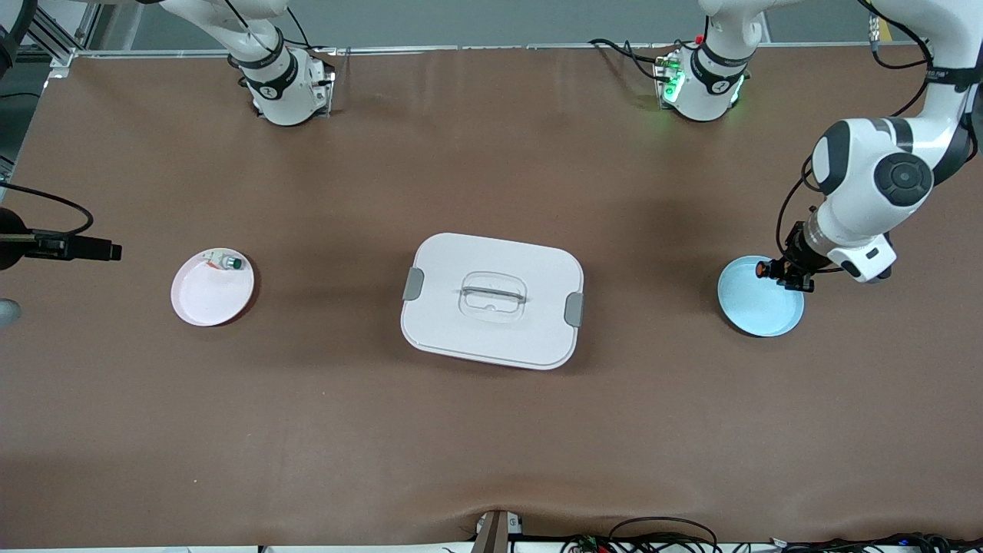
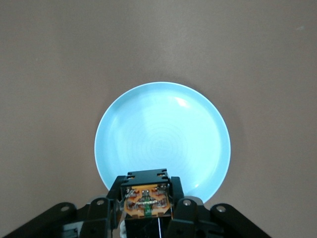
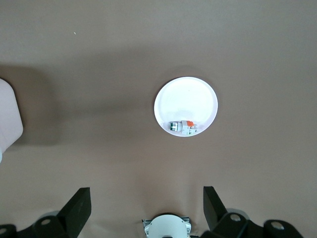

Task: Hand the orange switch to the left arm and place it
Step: 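Lower the switch with the left gripper onto the light-blue plate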

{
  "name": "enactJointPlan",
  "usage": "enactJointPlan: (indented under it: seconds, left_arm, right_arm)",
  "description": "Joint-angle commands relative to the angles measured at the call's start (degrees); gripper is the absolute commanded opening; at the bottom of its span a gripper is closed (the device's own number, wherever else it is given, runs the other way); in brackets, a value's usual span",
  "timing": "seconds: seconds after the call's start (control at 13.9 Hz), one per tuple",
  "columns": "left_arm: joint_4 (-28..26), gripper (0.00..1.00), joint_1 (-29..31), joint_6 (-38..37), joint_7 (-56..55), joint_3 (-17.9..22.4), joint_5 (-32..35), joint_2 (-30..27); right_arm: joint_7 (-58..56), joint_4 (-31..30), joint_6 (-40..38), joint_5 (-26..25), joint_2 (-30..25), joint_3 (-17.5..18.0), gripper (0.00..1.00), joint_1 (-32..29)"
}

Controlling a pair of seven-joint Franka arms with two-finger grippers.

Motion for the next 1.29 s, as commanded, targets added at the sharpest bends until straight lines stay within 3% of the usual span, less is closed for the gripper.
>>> enactJointPlan:
  seconds: [0.0,0.72,1.22]
  left_arm:
    - [0.02,0.0,0.46,2.32,-2.19,-0.59,1.65,2.24]
    - [-1.38,0.0,0.81,10.76,-0.96,-0.5,1.83,8.05]
    - [-1.65,0.0,3.97,13.3,-0.96,-0.41,8.06,10.77]
  right_arm:
    - [0.83,-0.55,1.84,-1.45,-1.13,0.47,1.0,0.07]
    - [0.83,-0.55,1.93,-1.19,-2.8,0.74,1.0,0.07]
    - [0.83,-1.6,1.93,-1.01,-3.77,0.74,1.0,0.07]
